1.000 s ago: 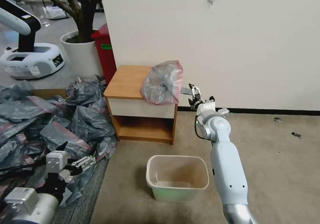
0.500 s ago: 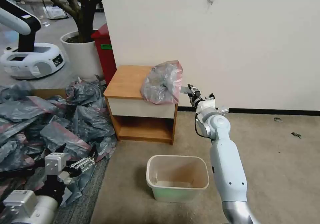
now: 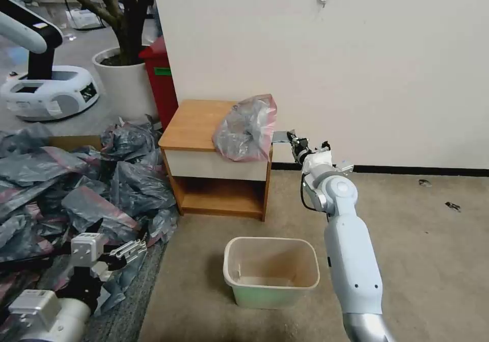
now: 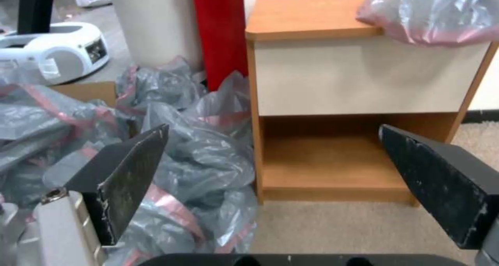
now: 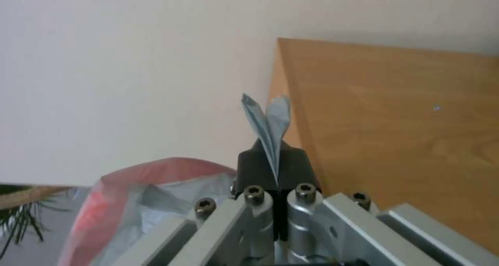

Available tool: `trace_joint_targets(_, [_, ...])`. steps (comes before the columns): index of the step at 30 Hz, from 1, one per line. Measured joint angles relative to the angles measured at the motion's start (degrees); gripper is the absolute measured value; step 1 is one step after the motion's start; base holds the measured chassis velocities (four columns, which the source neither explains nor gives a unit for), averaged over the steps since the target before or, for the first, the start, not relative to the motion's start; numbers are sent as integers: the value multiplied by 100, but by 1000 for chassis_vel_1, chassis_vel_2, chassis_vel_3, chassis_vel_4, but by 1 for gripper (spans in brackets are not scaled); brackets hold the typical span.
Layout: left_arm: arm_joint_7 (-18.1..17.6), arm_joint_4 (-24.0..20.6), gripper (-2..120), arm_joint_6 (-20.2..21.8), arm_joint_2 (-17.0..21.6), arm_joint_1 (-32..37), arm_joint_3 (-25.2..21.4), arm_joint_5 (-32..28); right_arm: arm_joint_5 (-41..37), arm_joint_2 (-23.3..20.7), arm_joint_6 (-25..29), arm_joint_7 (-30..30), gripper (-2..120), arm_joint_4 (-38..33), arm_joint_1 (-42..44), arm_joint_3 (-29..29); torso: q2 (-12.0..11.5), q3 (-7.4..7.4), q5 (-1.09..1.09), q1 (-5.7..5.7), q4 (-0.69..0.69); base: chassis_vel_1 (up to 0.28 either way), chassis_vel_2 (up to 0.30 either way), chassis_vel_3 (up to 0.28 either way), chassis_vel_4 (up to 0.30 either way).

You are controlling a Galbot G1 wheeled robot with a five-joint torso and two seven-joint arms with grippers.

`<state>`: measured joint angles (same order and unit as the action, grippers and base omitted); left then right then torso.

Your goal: Pick up the garbage bag from the table and place it over the trash can.

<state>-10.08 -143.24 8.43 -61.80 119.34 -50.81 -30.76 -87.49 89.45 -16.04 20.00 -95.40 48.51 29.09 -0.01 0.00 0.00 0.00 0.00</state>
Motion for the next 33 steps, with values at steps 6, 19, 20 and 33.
trace_joint_targets(6, [1, 1, 100, 14, 0, -156, 118, 3, -219, -346, 148, 353, 0, -1005, 739, -319, 1, 0, 0, 0, 0, 0, 0, 0, 0])
trace_joint_targets(19, [-4, 1, 100, 77, -7, -433, 485, 87, -100, -1134, 332, 1064, 0, -3082, 3065, -1067, 1, -1, 1, -1, -1, 0, 0, 0, 0])
trace_joint_targets(20, [-4, 1, 100, 80, -22, -490, 587, 132, -59, -1200, 376, 1233, 0, -3135, 3181, -1108, 1, -1, 0, -1, 0, 0, 0, 0, 0])
trace_joint_targets(33, [17, 0, 100, 62, -181, -708, 902, 314, 447, -1578, 615, 2320, 0, -3626, 3823, -1272, 1, 0, 0, -1, -1, 0, 0, 0, 0])
